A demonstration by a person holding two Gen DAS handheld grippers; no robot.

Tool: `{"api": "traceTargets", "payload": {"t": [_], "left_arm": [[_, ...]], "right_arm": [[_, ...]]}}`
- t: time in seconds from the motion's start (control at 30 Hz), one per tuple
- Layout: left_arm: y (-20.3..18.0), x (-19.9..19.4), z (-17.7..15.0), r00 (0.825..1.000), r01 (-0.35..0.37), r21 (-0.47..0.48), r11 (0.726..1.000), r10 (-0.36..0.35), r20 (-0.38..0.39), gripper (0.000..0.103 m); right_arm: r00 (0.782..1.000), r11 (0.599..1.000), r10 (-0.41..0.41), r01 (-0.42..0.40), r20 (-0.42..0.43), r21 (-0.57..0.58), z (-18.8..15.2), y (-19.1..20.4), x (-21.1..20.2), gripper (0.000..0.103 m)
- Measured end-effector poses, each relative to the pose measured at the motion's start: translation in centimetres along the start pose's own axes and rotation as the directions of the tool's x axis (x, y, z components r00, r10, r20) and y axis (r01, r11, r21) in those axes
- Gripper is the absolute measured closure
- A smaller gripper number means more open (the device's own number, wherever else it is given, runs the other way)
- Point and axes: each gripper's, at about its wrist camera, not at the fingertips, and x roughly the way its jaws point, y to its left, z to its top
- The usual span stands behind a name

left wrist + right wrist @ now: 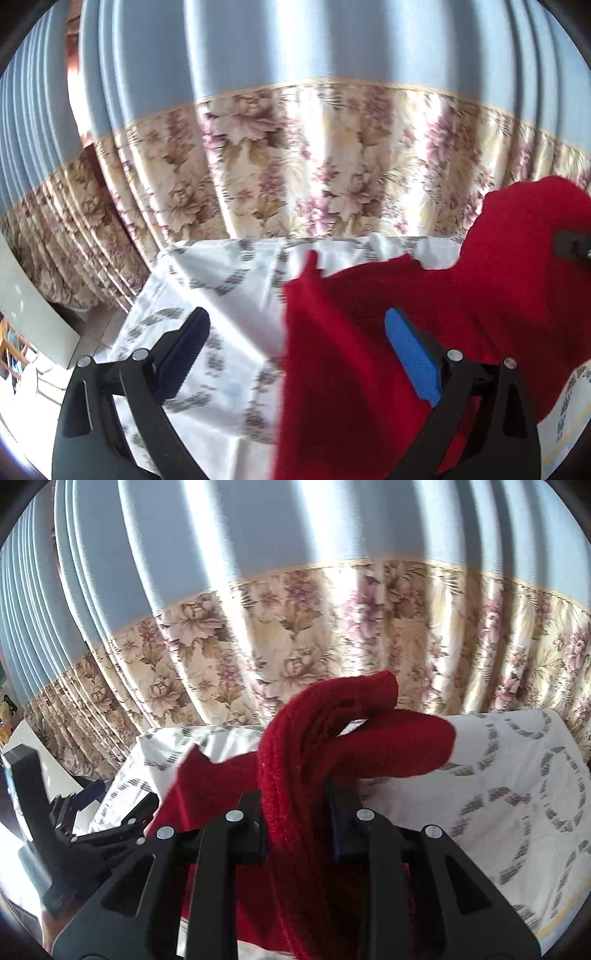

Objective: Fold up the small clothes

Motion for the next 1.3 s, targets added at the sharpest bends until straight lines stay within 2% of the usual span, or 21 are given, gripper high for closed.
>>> {"api": "traceTargets", "payload": {"t": [0.2, 0.3, 0.33, 0.37, 0.47, 0.53, 0.57, 0.63, 0.73, 0.87, 1.03, 1.17, 1.23, 1.27, 1.3], "left_arm": [[6.8, -1.0, -0.4, 0.999, -0.028, -0.071, 0.997, 0.027, -0.018, 0.007], [9.6, -1.4, -1.0, 0.999, -0.035, -0.109, 0.993, 0.032, -0.031, 0.007], [10.3, -1.6, -1.3, 0.999, -0.044, -0.119, 0.992, 0.04, -0.037, 0.007], [10.9, -1.7, -1.6, 0.998, -0.043, -0.126, 0.991, 0.038, -0.043, 0.007], [11.7, -1.9, -2.3, 0.998, -0.036, -0.133, 0.99, 0.028, -0.056, 0.007], [11.9, -2.3, -2.6, 0.998, -0.018, -0.145, 0.989, 0.01, -0.055, 0.007], [11.9, -2.4, -2.6, 0.999, -0.006, -0.152, 0.988, -0.002, -0.055, 0.007], [11.4, -2.9, -2.5, 0.998, 0.024, -0.162, 0.987, -0.033, -0.053, 0.007], [9.6, -3.7, -2.0, 0.996, 0.068, -0.143, 0.987, -0.074, -0.039, 0.007], [5.5, -5.3, -1.5, 0.977, 0.21, -0.121, 0.97, -0.214, -0.021, 0.007], [0.2, -7.2, -1.4, 0.956, 0.292, -0.062, 0.954, -0.293, -0.011, 0.007], [-3.2, -6.3, -1.7, 0.961, 0.272, -0.021, 0.962, -0.273, -0.037, 0.007], [-4.6, -4.6, -2.1, 0.968, 0.244, 0.008, 0.97, -0.243, -0.068, 0.007], [-5.1, -4.0, -2.3, 0.97, 0.234, 0.021, 0.972, -0.232, -0.078, 0.011], [-5.3, -3.6, -2.7, 0.968, 0.243, 0.029, 0.969, -0.241, -0.075, 0.023]], "right_arm": [[0.999, 1.0, 0.019, -0.019, -0.037, 0.003, -1.1, 6.0, 3.7, 0.079], [0.998, 0.998, -0.02, 0.017, -0.058, -0.062, -2.2, 8.9, 5.8, 0.078], [0.997, 0.997, -0.011, 0.005, -0.08, -0.078, -2.5, 9.5, 6.6, 0.074], [0.995, 0.997, 0.008, -0.016, -0.099, -0.081, -2.7, 9.7, 7.0, 0.066], [0.986, 0.991, 0.124, -0.129, -0.115, -0.038, -2.8, 9.6, 6.2, 0.046], [0.985, 0.987, 0.157, -0.159, -0.069, -0.028, -2.1, 9.1, 3.8, 0.041], [0.98, 0.98, 0.199, -0.199, -0.028, -0.007, -1.3, 8.2, 1.6, 0.038], [0.978, 0.978, 0.207, -0.207, 0.039, 0.016, -0.5, 6.6, -1.2, 0.034], [0.983, 0.989, 0.143, -0.147, 0.114, 0.03, 0.5, 2.4, -4.6, 0.029], [0.992, 0.994, 0.073, -0.082, 0.106, 0.075, -0.1, -2.2, -5.3, 0.029], [0.997, 0.992, 0.034, -0.043, 0.076, 0.118, -2.4, -6.6, -5.7, 0.029], [0.998, 0.991, 0.034, -0.041, 0.058, 0.13, -3.9, -7.8, -5.6, 0.029], [0.998, 0.992, 0.033, -0.039, 0.052, 0.119, -4.4, -7.8, -5.7, 0.029], [0.998, 0.993, 0.037, -0.042, 0.048, 0.114, -4.5, -7.7, -5.6, 0.029], [0.998, 0.994, 0.04, -0.044, 0.043, 0.105, -4.6, -7.6, -5.6, 0.029]]}}
